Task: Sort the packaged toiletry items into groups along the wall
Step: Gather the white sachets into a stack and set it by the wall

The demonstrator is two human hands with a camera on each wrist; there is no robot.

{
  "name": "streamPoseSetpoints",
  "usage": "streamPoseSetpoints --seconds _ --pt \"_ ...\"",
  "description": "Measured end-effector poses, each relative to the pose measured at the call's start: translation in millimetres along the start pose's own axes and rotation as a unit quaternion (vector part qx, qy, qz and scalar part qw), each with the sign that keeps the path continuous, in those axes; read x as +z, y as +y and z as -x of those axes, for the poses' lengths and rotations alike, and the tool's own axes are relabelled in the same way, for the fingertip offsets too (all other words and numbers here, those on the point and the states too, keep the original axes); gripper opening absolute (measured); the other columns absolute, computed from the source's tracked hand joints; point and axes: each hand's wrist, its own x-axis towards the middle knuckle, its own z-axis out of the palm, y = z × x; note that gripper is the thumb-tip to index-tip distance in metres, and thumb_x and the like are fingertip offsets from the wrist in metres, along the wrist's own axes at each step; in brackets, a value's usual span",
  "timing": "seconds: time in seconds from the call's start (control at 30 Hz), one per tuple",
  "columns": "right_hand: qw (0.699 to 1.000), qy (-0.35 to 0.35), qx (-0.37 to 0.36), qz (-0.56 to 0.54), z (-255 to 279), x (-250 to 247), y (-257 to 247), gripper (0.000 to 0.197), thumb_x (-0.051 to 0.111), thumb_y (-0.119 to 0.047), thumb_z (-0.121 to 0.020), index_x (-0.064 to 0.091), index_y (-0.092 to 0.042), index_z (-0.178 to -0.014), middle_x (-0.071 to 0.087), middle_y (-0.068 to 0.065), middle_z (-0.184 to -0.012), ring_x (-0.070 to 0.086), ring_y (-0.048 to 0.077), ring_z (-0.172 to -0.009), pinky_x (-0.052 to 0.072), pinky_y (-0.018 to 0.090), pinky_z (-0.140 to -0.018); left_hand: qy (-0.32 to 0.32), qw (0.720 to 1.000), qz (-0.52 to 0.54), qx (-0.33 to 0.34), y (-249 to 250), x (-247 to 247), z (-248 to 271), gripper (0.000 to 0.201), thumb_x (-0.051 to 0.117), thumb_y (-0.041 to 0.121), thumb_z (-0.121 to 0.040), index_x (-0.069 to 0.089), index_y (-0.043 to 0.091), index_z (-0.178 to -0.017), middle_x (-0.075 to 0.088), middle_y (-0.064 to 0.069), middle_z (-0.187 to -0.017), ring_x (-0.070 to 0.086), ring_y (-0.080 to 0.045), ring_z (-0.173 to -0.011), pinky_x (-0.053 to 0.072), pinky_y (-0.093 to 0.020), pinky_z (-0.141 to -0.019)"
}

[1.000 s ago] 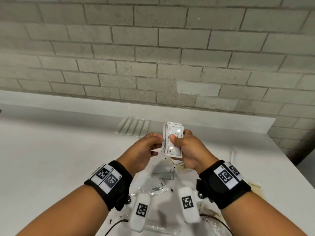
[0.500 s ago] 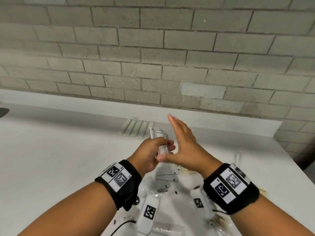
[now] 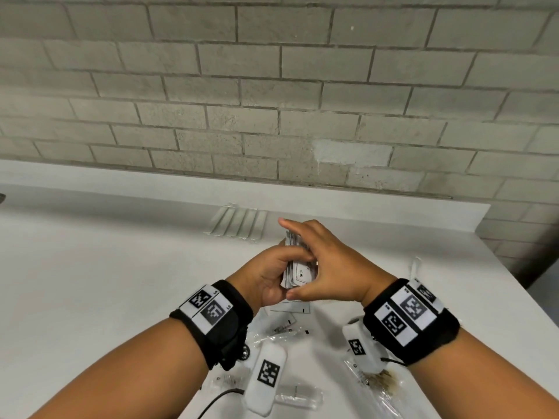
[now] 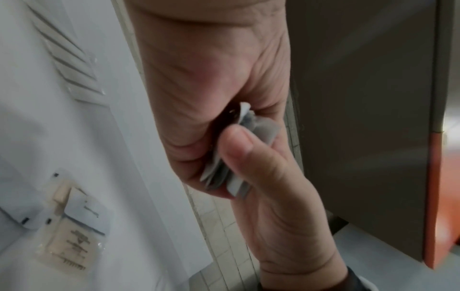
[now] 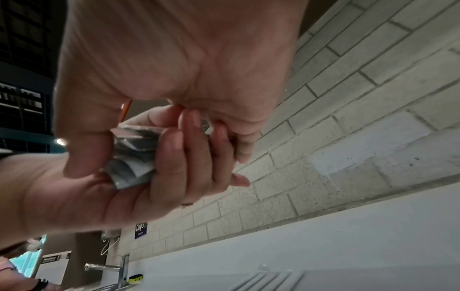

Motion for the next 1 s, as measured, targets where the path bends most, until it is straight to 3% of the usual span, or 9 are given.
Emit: streamPoseSetpoints --seconds 0.13,0.23,0.33,0.43,0.6,0.7,0.77,0.83,1.0 --pt "1.000 -0.005 -0.002 0.001 6 8 4 0.111 0.085 -0.039 -0.061 0.014 -0.048 -0.146 0.032 -0.011 -0.131 0.035 0.005 -0.125 0.043 0.025 -0.102 0.023 0.999 -0.045 -0.002 -5 10 -3 0.019 0.042 -0.005 -0.085 0.057 0.005 -0.078 0.058 -0.009 -0.055 0.062 -0.019 -0.049 0.048 -0.022 -0.044" --pt "0.981 0.004 0.078 -0.176 8 12 11 0.120 0.086 -0.033 -0.066 0.001 -0.046 -0.149 0.018 -0.018 -0.148 0.033 -0.002 -0.132 0.043 0.018 -0.100 0.053 0.997 -0.010 0.052 -10 8 -8 0.029 0.043 -0.007 -0.084 0.053 0.008 -0.106 0.059 -0.009 -0.067 0.063 -0.022 -0.063 0.052 -0.029 -0.054" --pt "0.847 0.039 0.222 -0.482 8 22 24 0.089 0.070 -0.027 -0.082 0.016 -0.025 -0.152 0.053 -0.002 -0.132 0.053 0.011 -0.116 0.043 0.026 -0.094 0.099 0.987 0.006 0.130 -11 -1 -17 0.057 0.048 -0.004 -0.084 0.041 0.029 -0.129 0.062 -0.005 -0.087 0.061 -0.020 -0.078 0.050 -0.032 -0.064" --pt "0.732 -0.026 0.247 -0.635 4 37 31 0.035 0.059 -0.017 -0.088 0.054 -0.008 -0.123 0.068 0.010 -0.096 0.063 0.029 -0.094 0.051 0.037 -0.079 0.104 0.980 -0.063 0.156 -14 -5 -23 0.062 0.047 -0.003 -0.084 0.040 0.032 -0.135 0.063 -0.003 -0.094 0.058 -0.016 -0.070 0.048 -0.026 -0.058" --pt "0.734 -0.015 0.289 -0.615 -10 56 49 0.021 0.051 -0.005 -0.095 0.055 -0.006 -0.115 0.066 0.011 -0.089 0.064 0.026 -0.083 0.057 0.034 -0.067 0.130 0.977 -0.109 0.129 -26 -32 -33 0.073 0.063 0.012 -0.069 0.041 0.026 -0.137 0.062 -0.003 -0.114 0.060 -0.017 -0.097 0.050 -0.029 -0.081" --pt "0.832 -0.027 0.315 -0.456 -24 62 69 0.013 0.057 -0.010 -0.094 0.056 -0.011 -0.107 0.065 0.013 -0.093 0.063 0.023 -0.073 0.057 0.037 -0.063 0.181 0.946 -0.244 0.109 -22 -61 -38 0.077 0.075 0.015 -0.076 0.036 0.026 -0.142 0.059 0.001 -0.106 0.060 -0.011 -0.094 0.047 -0.019 -0.079" --pt "0.926 -0.046 0.289 -0.240 -41 62 77 0.023 0.059 -0.015 -0.092 0.056 -0.015 -0.114 0.064 0.009 -0.099 0.061 0.019 -0.076 0.054 0.038 -0.068 0.191 0.899 -0.384 0.089 -15 -81 -44 0.074 0.072 0.018 -0.082 0.033 0.027 -0.144 0.061 0.003 -0.104 0.060 -0.007 -0.088 0.043 -0.015 -0.072" --pt "0.972 -0.043 0.228 -0.044 -62 64 81 0.033 0.057 -0.018 -0.092 0.053 -0.019 -0.125 0.061 0.004 -0.109 0.060 0.018 -0.088 0.048 0.031 -0.073 0.188 0.847 -0.491 0.081 -9 -98 -54 0.069 0.070 0.021 -0.084 0.036 0.026 -0.144 0.059 0.001 -0.122 0.059 -0.011 -0.101 0.041 -0.017 -0.081" --pt "0.967 -0.043 0.094 0.235 -99 86 99 0.035 0.049 -0.015 -0.091 0.050 -0.014 -0.127 0.056 0.008 -0.117 0.054 0.028 -0.103 0.047 0.039 -0.085 0.144 0.709 -0.684 0.091 -16 -124 -82 0.049 0.053 0.020 -0.093 0.035 0.018 -0.139 0.042 -0.010 -0.129 0.049 -0.027 -0.114 0.041 -0.030 -0.094"
